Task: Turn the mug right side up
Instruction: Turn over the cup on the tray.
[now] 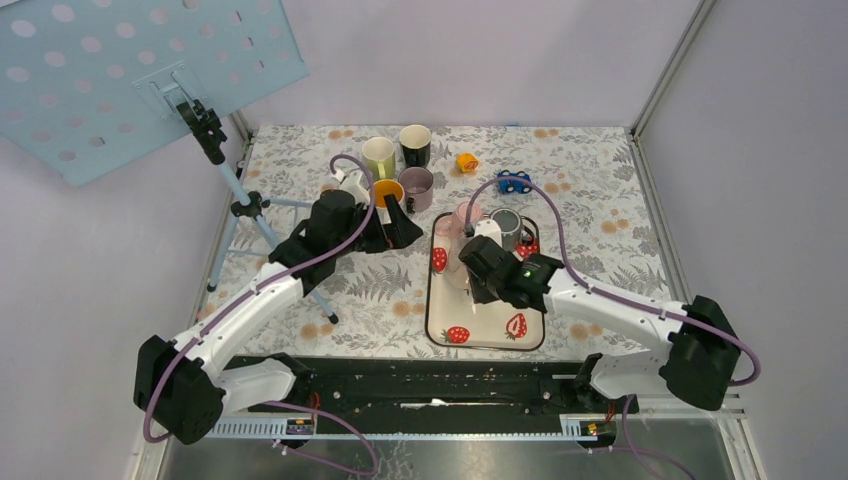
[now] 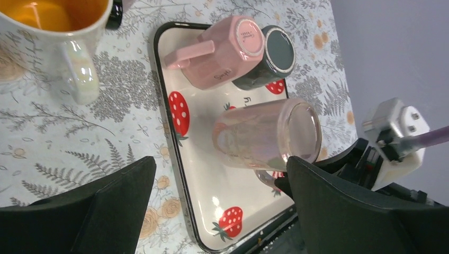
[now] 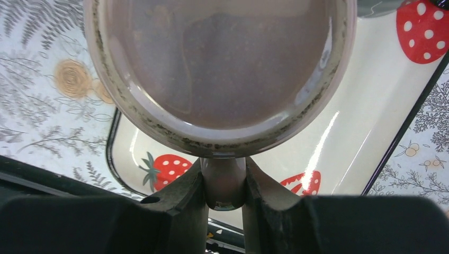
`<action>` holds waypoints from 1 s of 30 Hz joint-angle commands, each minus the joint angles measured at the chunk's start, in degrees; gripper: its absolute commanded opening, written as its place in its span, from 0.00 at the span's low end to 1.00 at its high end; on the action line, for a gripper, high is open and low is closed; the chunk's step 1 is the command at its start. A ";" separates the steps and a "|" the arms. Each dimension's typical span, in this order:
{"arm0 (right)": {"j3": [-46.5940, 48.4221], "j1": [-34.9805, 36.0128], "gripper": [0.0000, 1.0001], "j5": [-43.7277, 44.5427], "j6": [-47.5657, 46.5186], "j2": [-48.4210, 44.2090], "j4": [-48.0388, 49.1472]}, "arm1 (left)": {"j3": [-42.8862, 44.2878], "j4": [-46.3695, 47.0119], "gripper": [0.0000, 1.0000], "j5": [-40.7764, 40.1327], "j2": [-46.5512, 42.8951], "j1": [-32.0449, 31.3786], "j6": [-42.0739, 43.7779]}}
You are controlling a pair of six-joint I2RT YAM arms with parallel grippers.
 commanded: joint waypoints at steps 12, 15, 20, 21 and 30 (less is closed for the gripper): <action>6.40 -0.03 0.00 4.36 4.08 -10.20 11.64 | -3.27 4.44 0.99 22.30 -5.24 8.90 -6.04; 6.96 -1.39 0.00 4.30 3.71 -10.16 14.54 | -3.74 7.45 0.99 25.00 -4.73 8.94 -8.55; 6.50 -6.95 0.00 -1.35 5.63 -10.70 21.86 | -4.51 13.94 0.99 28.86 -2.81 8.92 -12.52; 6.24 -8.24 0.00 -2.73 6.23 -10.88 23.40 | -4.35 14.86 0.99 29.60 -2.26 8.96 -13.10; 2.16 -16.54 0.00 -13.81 14.57 -12.93 38.77 | -4.52 27.10 0.99 33.50 2.90 8.96 -22.19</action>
